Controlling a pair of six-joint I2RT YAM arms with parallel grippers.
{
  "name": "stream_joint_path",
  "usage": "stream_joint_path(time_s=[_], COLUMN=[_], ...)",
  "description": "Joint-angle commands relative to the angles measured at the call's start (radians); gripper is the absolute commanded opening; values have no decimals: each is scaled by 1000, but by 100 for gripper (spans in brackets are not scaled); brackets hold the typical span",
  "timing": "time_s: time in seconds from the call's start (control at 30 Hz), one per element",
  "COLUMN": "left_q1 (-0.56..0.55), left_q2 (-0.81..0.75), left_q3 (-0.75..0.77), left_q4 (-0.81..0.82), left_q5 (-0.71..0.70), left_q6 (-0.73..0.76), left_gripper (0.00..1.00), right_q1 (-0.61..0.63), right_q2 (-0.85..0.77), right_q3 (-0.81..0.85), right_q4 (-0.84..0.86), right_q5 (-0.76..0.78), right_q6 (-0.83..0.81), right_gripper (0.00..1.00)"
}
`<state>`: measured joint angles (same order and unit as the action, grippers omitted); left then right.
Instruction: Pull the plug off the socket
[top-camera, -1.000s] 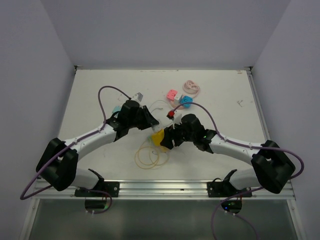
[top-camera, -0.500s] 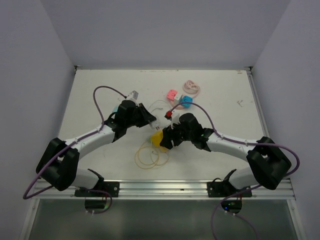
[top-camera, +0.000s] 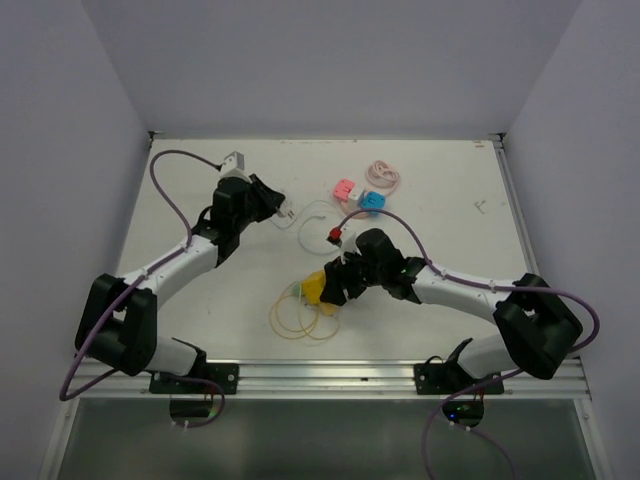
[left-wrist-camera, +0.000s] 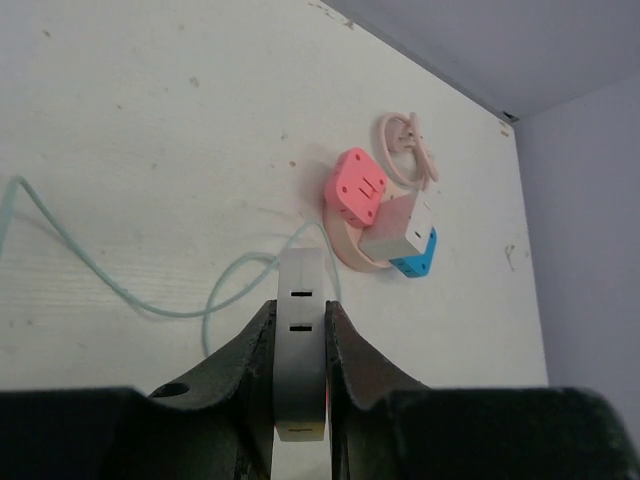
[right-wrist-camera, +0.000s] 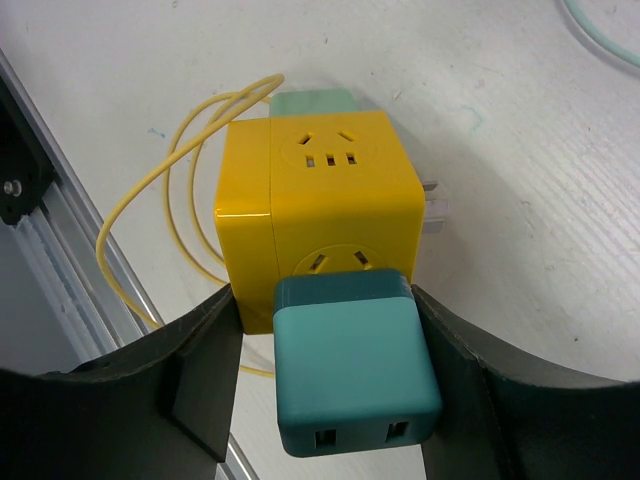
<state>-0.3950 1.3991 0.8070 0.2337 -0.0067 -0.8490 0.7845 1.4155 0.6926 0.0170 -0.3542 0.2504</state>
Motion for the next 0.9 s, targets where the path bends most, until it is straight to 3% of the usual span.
stream_joint_path(time_s=[0.0,0.17,0.33,0.5,0.6,0.87], left_q1=[41,71,74,74,74,74], left_q2=[27,76,133,178,207,225], left_q3=[106,164,199,184,189,199], left_q4=[-112,-276,-425,-444,-444,-462], left_q5=[-82,-154,-232,-292,-299,-262], left_q6=[149,244,323,372,380,383], left_gripper=[0,4,11,17,23,51], right_q1=[1,-46,-149,-183,-203,-225], right_q2=[-29,-33,-30,-21,-6,43], right_q3=[13,24,16,2,-8,-31], right_q4=[-89,-107,-111,-94,-65,-22], right_q5=[69,84,2,-25,-71,-100], right_q6=[42,140,260,325,361,440], right_gripper=[0,0,0,0,0,0])
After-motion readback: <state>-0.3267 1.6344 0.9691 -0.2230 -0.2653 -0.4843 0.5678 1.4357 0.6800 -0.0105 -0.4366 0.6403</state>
